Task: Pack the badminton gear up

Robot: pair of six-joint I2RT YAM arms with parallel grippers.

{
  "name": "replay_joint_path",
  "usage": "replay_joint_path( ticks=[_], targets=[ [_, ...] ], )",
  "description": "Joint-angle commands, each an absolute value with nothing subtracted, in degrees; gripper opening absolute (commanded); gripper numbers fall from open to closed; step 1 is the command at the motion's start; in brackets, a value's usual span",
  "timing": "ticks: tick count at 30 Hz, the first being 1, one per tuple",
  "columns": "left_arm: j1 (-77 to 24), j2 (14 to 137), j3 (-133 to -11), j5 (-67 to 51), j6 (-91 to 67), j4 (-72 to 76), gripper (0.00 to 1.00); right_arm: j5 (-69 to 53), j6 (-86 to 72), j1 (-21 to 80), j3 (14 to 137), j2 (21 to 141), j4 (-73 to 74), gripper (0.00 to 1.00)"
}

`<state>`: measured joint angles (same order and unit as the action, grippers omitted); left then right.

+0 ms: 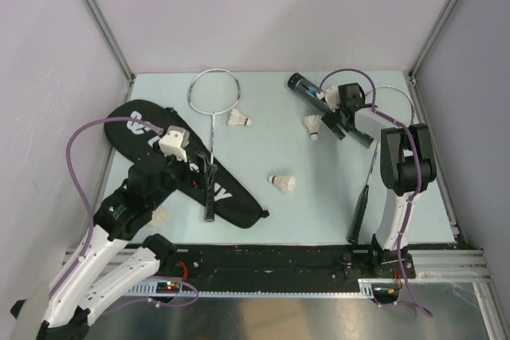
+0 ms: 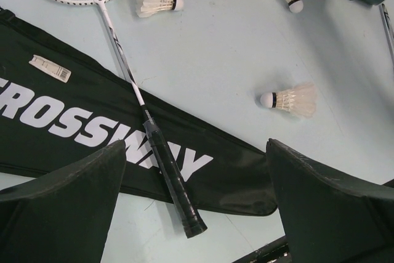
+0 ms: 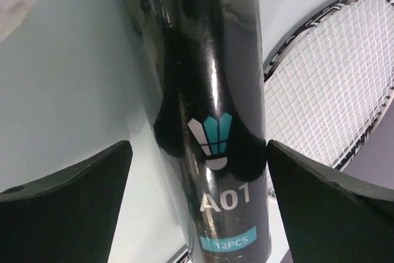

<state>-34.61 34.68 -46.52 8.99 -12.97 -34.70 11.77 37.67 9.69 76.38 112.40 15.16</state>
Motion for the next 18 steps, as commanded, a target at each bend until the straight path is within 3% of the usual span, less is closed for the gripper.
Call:
replay_joint_path(
  ticks=[1, 13, 18],
  targets=[
    [-34.7, 34.4, -46.0, 10.2, -11.8, -32.3, 0.98, 11.3, 40.6, 8.5, 80.6, 115.1, 15.0, 0.95],
    [-34.7, 35.3, -45.8, 10.5, -11.1, -32.1, 0.98, 6.1, 43.9, 6.6, 83.9, 118.4, 17.1, 0.88],
    [-34.4, 35.4, -45.8, 10.8, -11.0, -32.2, 0.98, 6.7, 43.7, 6.5, 85.3, 119.0, 19.0, 0.71]
  ],
)
